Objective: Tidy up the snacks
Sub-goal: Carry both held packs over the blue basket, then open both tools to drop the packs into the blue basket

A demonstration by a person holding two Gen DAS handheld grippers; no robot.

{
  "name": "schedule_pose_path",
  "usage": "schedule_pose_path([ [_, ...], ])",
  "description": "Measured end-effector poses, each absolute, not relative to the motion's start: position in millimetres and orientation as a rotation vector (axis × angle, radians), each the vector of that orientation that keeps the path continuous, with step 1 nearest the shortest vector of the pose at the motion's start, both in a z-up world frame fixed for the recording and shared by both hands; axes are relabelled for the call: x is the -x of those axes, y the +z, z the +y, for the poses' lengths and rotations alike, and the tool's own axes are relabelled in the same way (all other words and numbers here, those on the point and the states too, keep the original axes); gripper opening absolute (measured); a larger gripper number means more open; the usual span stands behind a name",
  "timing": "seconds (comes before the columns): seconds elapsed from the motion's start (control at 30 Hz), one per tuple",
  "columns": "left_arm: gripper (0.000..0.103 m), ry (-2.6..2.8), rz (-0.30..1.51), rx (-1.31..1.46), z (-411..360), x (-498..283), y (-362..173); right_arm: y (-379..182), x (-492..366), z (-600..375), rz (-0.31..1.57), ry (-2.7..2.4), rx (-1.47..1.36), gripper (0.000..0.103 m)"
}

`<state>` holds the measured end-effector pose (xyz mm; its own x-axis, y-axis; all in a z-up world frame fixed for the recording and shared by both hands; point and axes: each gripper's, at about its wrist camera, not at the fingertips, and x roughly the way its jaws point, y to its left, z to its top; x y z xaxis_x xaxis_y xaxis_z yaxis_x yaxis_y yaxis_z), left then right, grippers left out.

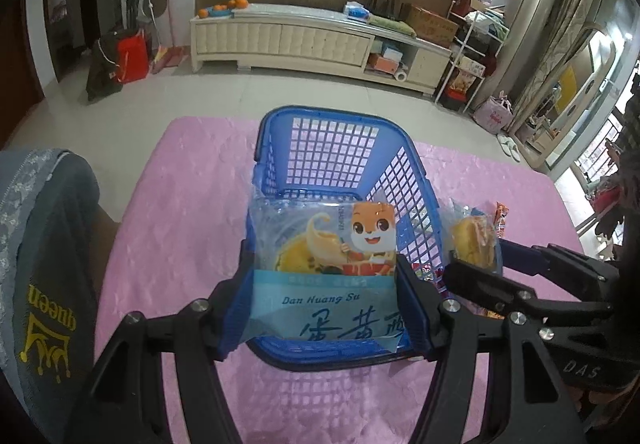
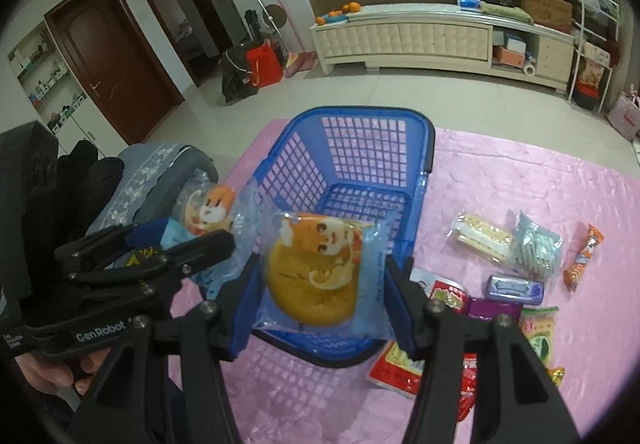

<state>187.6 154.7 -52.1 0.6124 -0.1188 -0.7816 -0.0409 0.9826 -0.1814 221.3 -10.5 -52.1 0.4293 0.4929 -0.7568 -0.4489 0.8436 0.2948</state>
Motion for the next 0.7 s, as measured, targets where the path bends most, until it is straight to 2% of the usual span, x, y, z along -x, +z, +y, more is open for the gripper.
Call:
schedule_pose_path([
  [0.53,0.064,-0.056,0.964,0.201,156.4,-192.2,-67.6,-78.6,-229.8,-7.7,1.025,0.597,-0.040,0.062],
  [0.7,0.070,-0.056,0.964,0.200,158.2,-192.9,-68.2,-80.2,-232.5,-9.6,1.032,0.608,-0.048,0.064],
])
